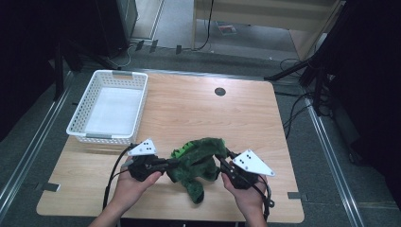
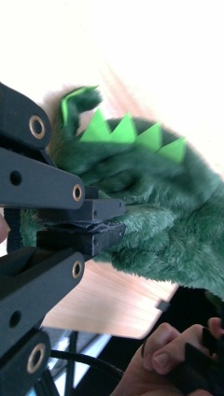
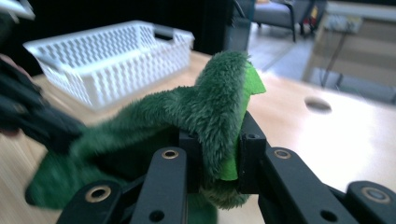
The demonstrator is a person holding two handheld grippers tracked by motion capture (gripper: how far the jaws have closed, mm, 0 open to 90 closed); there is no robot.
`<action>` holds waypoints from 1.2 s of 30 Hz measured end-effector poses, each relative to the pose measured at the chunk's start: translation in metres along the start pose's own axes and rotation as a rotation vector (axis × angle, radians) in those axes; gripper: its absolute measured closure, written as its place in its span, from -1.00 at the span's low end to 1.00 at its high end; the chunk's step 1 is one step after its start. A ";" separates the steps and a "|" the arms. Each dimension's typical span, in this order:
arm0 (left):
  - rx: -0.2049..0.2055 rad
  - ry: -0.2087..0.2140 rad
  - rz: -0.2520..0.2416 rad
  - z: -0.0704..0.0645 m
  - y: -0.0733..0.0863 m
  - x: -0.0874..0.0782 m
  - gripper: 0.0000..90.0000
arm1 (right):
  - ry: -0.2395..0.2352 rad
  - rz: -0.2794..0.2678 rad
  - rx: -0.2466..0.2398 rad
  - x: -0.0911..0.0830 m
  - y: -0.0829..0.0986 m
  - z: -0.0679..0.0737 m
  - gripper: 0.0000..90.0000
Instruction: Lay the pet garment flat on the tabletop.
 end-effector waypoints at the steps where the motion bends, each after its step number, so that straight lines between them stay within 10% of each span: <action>1: -0.008 -0.001 -0.011 0.002 -0.003 -0.003 0.96 | -0.011 -0.008 -0.015 0.003 -0.012 0.002 0.70; 6: -0.088 -0.132 -0.015 0.031 -0.003 -0.007 0.81 | -0.003 0.045 -0.093 0.047 -0.057 0.003 0.53; 13: -0.198 -0.249 0.010 0.067 0.017 -0.003 0.67 | -0.119 0.152 0.229 0.122 -0.051 -0.056 0.03; 18: -0.220 -0.234 -0.046 0.064 0.012 0.000 0.34 | -0.130 0.225 0.106 0.119 -0.045 -0.051 -0.05; 28: -0.179 -0.180 -0.029 0.020 -0.009 0.032 -0.12 | -0.127 0.063 0.039 0.083 -0.054 -0.050 0.64; 36: -0.330 -0.302 0.000 0.047 -0.048 0.070 -0.26 | -0.074 0.166 0.172 0.084 -0.016 -0.080 0.35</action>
Point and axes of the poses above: each handheld gripper's, and its own axes: x roughly forward along the jaws, y roughly out of its underside, z roughly to its left, the point moved 6 cm from there along x, roughly forward along the jaws, and after that the axes turned 13 degrees about -y, right-handed, at the moved point
